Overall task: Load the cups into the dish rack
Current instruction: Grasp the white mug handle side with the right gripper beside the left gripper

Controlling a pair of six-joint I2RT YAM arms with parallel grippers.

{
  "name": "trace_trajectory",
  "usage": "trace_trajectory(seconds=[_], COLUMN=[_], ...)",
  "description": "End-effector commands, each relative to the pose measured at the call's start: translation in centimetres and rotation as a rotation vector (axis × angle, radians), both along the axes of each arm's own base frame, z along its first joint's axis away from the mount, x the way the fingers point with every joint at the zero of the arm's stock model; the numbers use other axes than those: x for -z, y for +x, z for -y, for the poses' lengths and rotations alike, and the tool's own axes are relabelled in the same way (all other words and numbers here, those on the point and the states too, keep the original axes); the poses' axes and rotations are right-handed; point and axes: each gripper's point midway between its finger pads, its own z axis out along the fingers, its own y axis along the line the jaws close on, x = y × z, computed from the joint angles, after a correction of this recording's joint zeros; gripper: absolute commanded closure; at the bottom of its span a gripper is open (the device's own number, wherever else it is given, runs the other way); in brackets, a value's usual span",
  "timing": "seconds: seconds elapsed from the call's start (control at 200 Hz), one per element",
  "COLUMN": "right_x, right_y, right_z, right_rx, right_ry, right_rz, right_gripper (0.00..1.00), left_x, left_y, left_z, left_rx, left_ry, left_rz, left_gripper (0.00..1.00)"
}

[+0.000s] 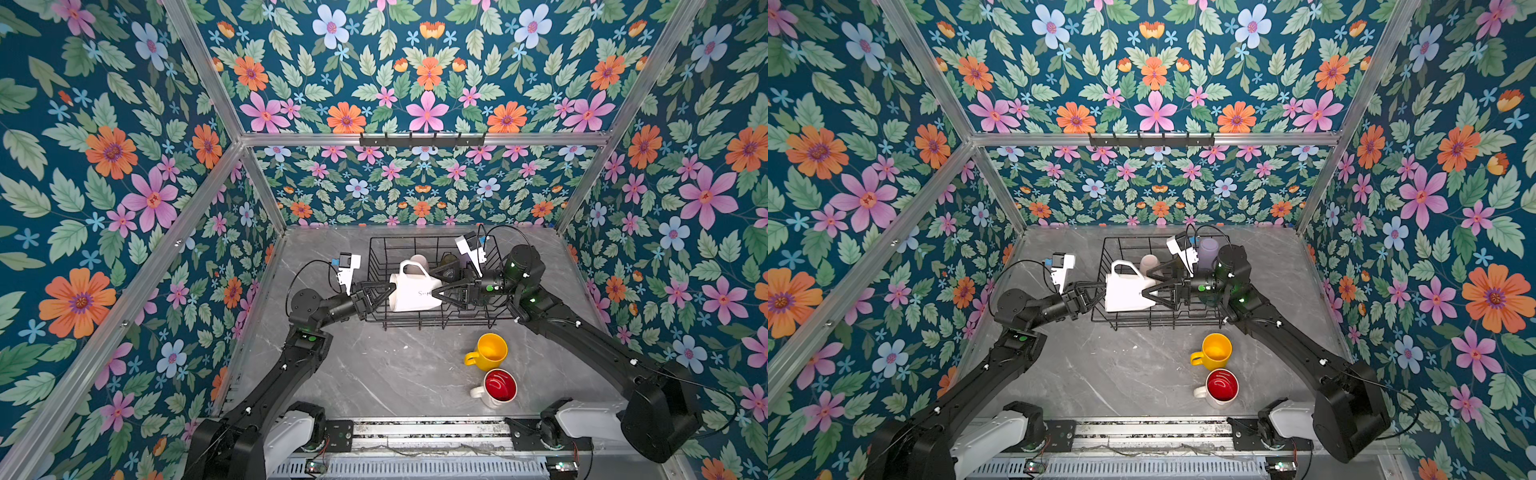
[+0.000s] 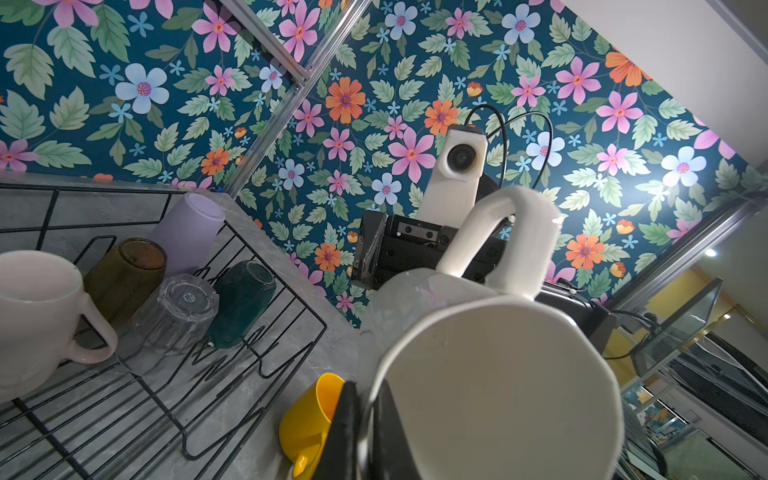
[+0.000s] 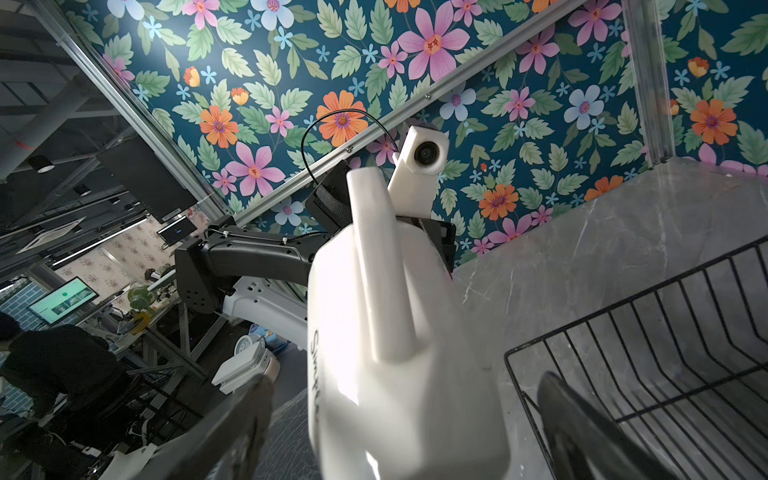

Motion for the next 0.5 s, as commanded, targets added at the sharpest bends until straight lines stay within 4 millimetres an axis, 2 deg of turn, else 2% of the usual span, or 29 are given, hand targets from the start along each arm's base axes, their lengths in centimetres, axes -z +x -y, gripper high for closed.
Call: trace_trajectory(seconds=[0.0,0.17,0.496], right_x=[-0.8,-0.3,0.4], right_y=[-0.5,-1.5,-1.5], right_z=[-0.6,-1.7,-3.1], right_rx=[-0.039,-0.088,-0.107], right_ry=[0.016,0.0,-0.008], right_rz=[0.05,0.062,0.031], right_gripper=[0.02,0.02,0.02], left_x=[-2.1,-2.2,-2.6], left_y=[-0.6,-0.6,-0.6], left_z=[-0.2,-0.2,-0.2], left_rx=[0.003,0.007,0.018], left_ry=[-0.042,-0.047,-0.061], left_rz=[0.083,0.087,0.092], left_gripper=[1.0,1.0,1.0])
